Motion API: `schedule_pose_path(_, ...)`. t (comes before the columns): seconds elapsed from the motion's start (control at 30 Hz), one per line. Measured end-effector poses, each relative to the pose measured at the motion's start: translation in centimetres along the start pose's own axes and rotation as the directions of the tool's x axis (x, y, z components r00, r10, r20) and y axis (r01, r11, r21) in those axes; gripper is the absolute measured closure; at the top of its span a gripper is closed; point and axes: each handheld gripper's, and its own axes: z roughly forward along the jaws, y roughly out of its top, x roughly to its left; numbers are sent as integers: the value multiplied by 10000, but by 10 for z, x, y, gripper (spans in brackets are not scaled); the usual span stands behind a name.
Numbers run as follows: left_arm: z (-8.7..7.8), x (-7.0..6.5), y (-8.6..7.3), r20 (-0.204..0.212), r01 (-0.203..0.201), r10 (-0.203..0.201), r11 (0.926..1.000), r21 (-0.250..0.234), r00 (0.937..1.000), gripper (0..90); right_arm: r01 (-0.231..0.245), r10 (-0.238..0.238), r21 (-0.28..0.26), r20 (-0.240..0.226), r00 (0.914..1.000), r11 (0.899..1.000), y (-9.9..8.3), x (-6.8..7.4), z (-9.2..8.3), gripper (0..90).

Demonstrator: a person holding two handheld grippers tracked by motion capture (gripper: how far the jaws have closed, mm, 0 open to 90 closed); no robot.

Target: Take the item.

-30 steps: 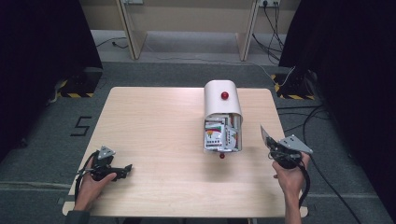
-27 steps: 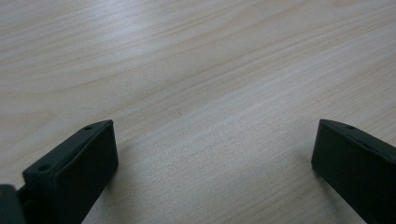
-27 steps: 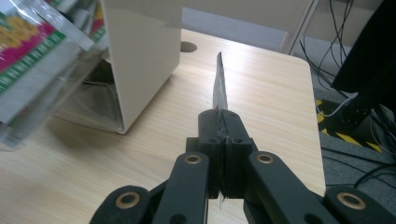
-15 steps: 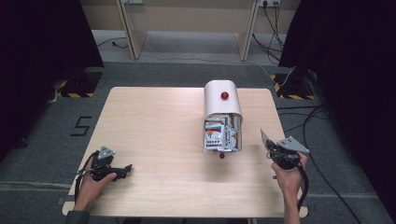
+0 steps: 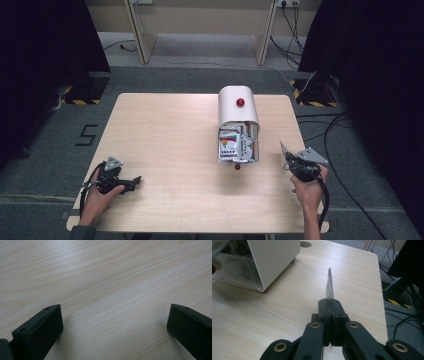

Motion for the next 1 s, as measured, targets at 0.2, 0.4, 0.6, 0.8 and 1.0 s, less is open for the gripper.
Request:
schedule_pose_path(0.2,0,0,0,-1,-1,1,10000,1,10000,0,169,-163,322,-200,9997,9993,-5,6,4,892)
schedule_pose_path(0.4,0,0,0,-2,8,-8,10000,-2,10000,0,480,-457,550,-425,9980,9973,-9,19,6,890)
schedule_pose_path(0.6,0,0,0,-1,6,-6,10000,-2,10000,0,595,-532,755,-826,9952,9954,-20,24,9,888)
schedule_pose_path(0.8,0,0,0,-2,5,-5,10000,-1,10000,0,695,-623,761,-937,9936,9947,-22,27,8,887)
schedule_pose_path(1.0,0,0,0,-2,5,-5,10000,-2,10000,0,755,-673,804,-1003,9927,9939,-22,29,9,879)
